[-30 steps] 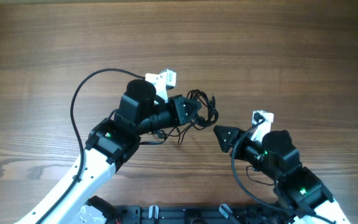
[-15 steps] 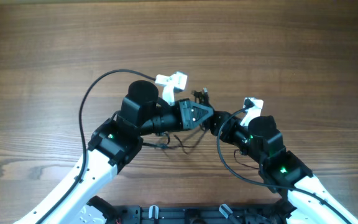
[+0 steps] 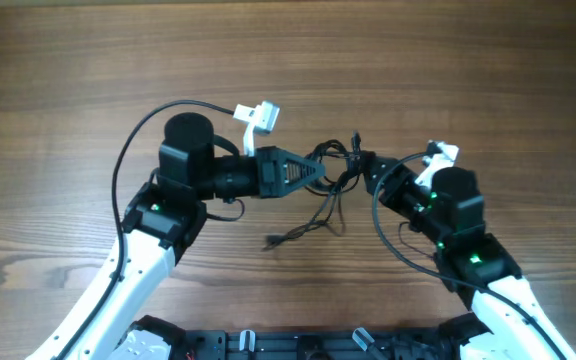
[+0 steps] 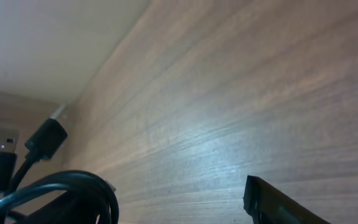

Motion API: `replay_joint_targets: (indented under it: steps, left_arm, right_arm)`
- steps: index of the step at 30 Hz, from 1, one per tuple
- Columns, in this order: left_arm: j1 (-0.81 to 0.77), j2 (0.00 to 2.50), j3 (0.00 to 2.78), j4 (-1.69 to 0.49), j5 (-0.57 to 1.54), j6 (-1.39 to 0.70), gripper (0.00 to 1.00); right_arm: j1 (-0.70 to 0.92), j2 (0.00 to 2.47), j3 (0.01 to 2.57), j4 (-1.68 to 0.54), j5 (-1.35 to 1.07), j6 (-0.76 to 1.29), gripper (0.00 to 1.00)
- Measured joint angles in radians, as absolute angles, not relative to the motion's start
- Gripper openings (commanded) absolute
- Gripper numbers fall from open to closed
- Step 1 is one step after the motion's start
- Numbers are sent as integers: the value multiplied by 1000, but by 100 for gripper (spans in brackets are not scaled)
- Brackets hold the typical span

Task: Untangle cables

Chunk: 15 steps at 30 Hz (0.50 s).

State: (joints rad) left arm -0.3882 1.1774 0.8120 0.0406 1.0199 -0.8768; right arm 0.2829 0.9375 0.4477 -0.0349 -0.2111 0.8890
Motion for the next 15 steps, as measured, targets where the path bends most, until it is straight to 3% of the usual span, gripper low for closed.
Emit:
replay_joint_targets:
  steps: [9, 15]
  left_arm:
    - [-369, 1181, 820, -170, 944, -725, 4]
    - [-394, 1263, 826, -115, 813, -692, 4]
  right_arm:
    - [191, 857, 425, -42, -277, 794, 75]
    - [171, 757, 413, -14, -354, 776, 75]
